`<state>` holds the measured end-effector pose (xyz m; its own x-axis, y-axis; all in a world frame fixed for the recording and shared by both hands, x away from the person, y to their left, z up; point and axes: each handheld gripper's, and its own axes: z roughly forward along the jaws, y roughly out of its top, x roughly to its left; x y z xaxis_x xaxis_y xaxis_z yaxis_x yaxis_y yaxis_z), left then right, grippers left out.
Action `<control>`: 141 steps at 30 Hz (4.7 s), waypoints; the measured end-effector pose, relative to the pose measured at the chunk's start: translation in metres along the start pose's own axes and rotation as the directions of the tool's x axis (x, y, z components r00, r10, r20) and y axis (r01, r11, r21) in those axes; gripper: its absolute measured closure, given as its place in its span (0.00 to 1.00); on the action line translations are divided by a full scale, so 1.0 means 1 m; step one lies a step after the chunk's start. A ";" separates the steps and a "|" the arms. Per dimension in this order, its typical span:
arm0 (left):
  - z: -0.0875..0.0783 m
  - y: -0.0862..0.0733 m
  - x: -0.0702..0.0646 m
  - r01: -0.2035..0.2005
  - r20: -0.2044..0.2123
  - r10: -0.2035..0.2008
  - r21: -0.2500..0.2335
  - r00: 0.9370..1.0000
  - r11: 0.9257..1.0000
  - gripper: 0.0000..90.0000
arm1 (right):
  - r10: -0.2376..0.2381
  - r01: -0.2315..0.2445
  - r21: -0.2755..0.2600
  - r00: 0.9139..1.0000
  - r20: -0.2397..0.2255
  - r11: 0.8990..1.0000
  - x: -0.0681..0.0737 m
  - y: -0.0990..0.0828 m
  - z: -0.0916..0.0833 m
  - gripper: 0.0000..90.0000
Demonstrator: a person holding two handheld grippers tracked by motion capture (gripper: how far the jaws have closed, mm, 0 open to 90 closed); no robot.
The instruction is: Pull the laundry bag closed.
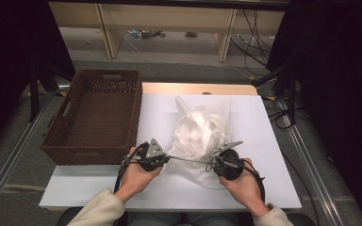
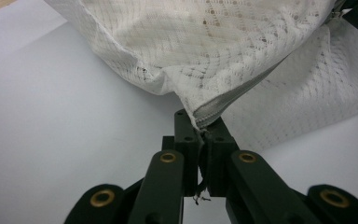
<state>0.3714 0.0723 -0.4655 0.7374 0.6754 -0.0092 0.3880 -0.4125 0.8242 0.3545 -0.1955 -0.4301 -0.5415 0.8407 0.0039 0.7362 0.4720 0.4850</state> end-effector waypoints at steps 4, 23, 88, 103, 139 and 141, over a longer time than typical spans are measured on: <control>0.001 0.000 -0.001 0.002 -0.003 -0.002 -0.001 1.000 1.000 0.95 | 0.003 -0.003 0.001 1.000 -0.002 1.000 0.000 0.000 0.000 0.97; 0.000 0.000 0.001 -0.018 -0.005 0.018 0.011 1.000 1.000 0.95 | 0.018 -0.018 0.011 1.000 0.012 1.000 -0.003 -0.003 -0.003 0.97; -0.004 0.000 0.005 -0.060 -0.006 0.060 0.061 0.998 0.996 0.95 | 0.062 -0.062 -0.002 0.998 0.024 0.998 -0.023 -0.013 -0.010 0.97; -0.003 0.000 0.005 -0.058 -0.008 0.058 0.056 0.998 0.997 0.95 | 0.064 -0.064 0.011 0.997 0.037 0.998 -0.026 -0.016 -0.012 0.97; -0.003 0.000 0.005 -0.055 -0.008 0.056 0.051 0.998 0.997 0.95 | 0.087 -0.087 0.000 0.995 0.042 0.996 -0.035 -0.021 -0.014 0.97; -0.003 0.000 0.004 -0.057 -0.009 0.057 0.054 0.998 0.997 0.95 | 0.071 -0.071 -0.005 0.997 0.043 0.997 -0.037 -0.022 -0.014 0.97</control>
<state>0.3729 0.0771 -0.4633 0.7533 0.6562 0.0435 0.3750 -0.4829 0.7913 0.3527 -0.2406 -0.4283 -0.4699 0.8827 0.0006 0.7708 0.4100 0.4876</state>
